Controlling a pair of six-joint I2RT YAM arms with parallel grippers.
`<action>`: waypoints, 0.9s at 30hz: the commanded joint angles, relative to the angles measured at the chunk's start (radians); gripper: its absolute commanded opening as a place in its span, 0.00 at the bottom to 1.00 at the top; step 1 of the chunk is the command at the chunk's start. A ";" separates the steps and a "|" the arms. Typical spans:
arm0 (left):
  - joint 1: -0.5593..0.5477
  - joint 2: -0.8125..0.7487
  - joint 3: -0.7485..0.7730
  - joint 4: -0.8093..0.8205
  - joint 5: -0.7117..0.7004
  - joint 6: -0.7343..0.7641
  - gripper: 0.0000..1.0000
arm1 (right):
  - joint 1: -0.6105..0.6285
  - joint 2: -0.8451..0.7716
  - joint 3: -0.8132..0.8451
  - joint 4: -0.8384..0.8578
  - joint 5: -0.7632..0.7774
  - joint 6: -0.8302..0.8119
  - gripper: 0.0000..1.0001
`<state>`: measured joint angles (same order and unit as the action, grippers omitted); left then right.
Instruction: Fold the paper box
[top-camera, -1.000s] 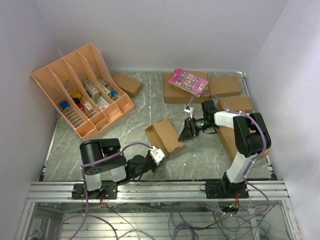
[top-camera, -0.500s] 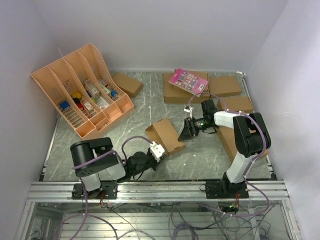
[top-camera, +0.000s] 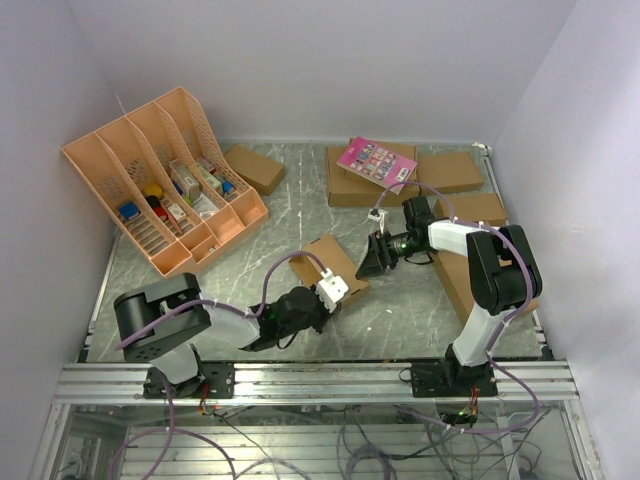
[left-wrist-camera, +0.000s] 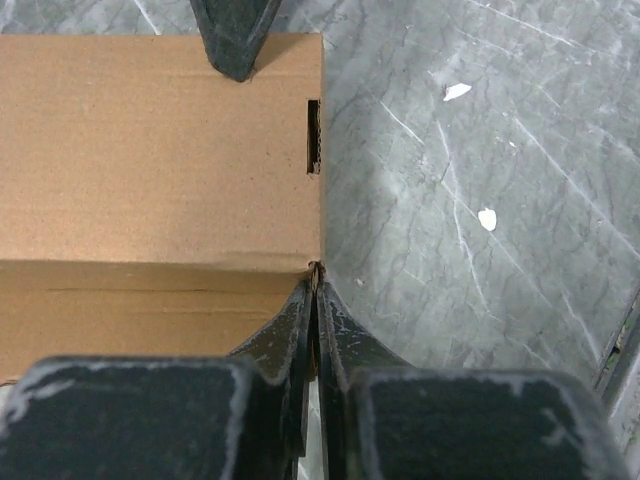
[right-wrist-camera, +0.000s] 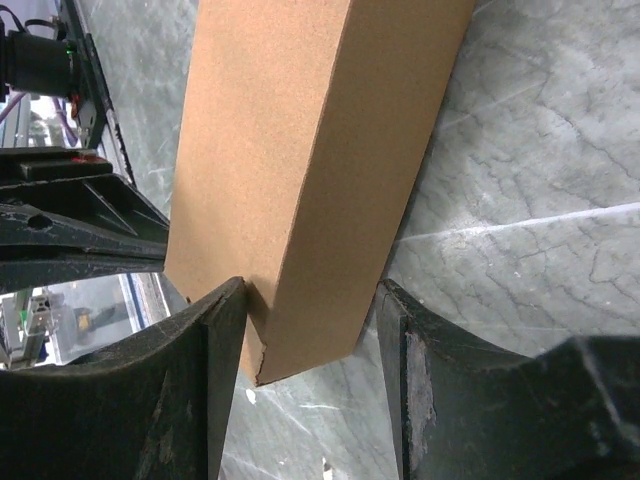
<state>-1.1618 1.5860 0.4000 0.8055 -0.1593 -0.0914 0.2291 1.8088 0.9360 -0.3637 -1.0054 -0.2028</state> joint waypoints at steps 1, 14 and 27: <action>0.020 -0.051 0.093 -0.138 0.001 -0.012 0.17 | 0.026 0.016 -0.013 -0.019 0.091 -0.050 0.53; 0.058 -0.367 0.094 -0.524 -0.048 -0.183 0.64 | 0.025 0.014 -0.006 -0.020 0.100 -0.050 0.54; 0.547 -0.462 0.013 -0.541 0.265 -0.748 0.91 | 0.026 0.021 -0.002 -0.027 0.102 -0.055 0.54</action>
<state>-0.6792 1.1297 0.4664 0.2066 -0.0338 -0.6304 0.2424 1.8088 0.9398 -0.3683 -0.9981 -0.2070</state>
